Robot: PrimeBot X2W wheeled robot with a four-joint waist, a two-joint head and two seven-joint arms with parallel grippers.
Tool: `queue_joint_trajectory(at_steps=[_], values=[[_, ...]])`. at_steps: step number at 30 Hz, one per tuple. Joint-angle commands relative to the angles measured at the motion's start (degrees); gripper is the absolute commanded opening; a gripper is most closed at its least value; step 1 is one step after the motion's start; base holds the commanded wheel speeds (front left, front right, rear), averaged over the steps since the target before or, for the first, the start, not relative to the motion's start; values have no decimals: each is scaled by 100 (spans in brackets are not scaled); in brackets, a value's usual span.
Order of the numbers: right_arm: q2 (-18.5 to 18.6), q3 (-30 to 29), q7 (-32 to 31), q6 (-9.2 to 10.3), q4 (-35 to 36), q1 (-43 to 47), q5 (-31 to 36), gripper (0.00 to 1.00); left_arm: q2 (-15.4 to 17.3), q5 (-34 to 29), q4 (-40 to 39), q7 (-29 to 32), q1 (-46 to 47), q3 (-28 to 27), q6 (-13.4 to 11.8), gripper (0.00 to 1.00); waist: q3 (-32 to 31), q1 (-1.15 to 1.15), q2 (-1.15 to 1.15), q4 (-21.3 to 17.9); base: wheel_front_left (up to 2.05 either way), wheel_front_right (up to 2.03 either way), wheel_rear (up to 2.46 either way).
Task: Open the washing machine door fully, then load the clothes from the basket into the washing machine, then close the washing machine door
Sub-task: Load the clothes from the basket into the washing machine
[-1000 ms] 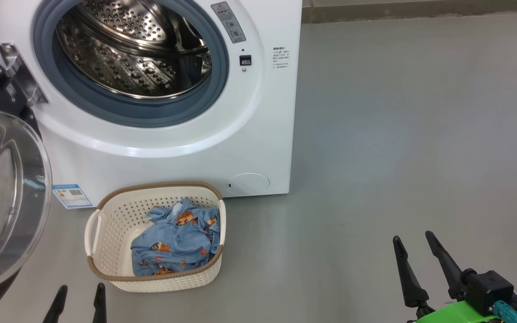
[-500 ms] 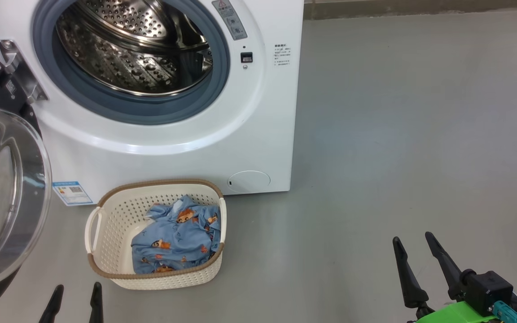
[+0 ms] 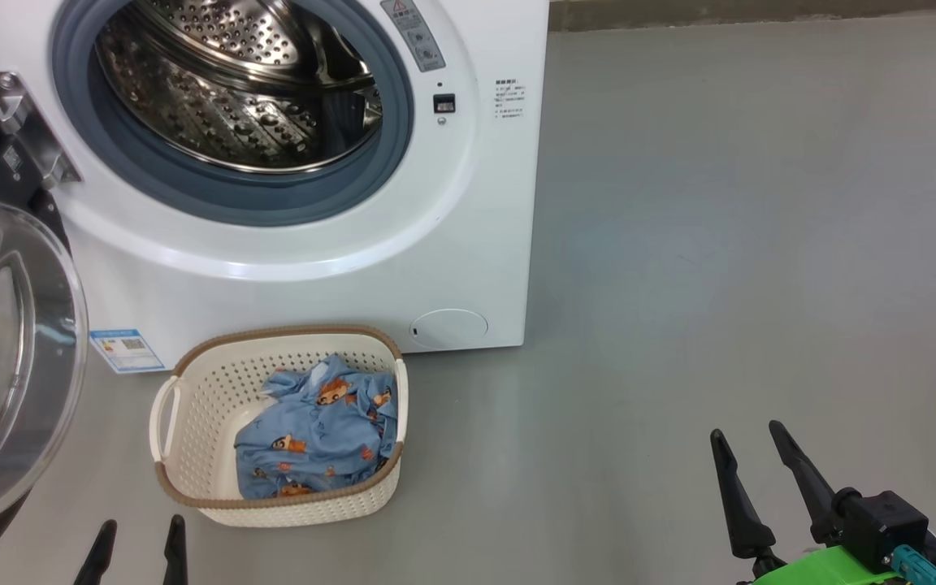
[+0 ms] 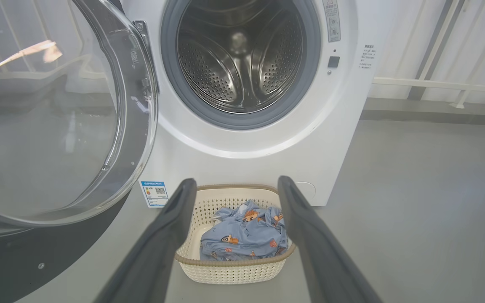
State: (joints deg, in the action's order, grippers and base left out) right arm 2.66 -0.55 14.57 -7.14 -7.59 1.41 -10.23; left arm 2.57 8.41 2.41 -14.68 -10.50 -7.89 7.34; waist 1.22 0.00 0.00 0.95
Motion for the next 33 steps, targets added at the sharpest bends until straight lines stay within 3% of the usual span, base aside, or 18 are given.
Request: queue_joint_trajectory(at_steps=[1, 19, 33], values=[[21, 160, 43, -35, 119, -174, -32, 100, 32, 37, -98, -32, 290, -202, 14, 100, 5, 0, 0, -1, 105, -105, 0], [21, 143, 43, -35, 125, -203, -80, 100, 32, 200, -152, -32, 442, -277, 14, 100, 114, 0, 0, 5, 173, -173, 0], [21, 178, 43, -35, 70, -208, -116, 100, 32, 186, -45, -32, 476, -295, 14, 100, 154, 0, 0, 20, 35, -35, 0]])
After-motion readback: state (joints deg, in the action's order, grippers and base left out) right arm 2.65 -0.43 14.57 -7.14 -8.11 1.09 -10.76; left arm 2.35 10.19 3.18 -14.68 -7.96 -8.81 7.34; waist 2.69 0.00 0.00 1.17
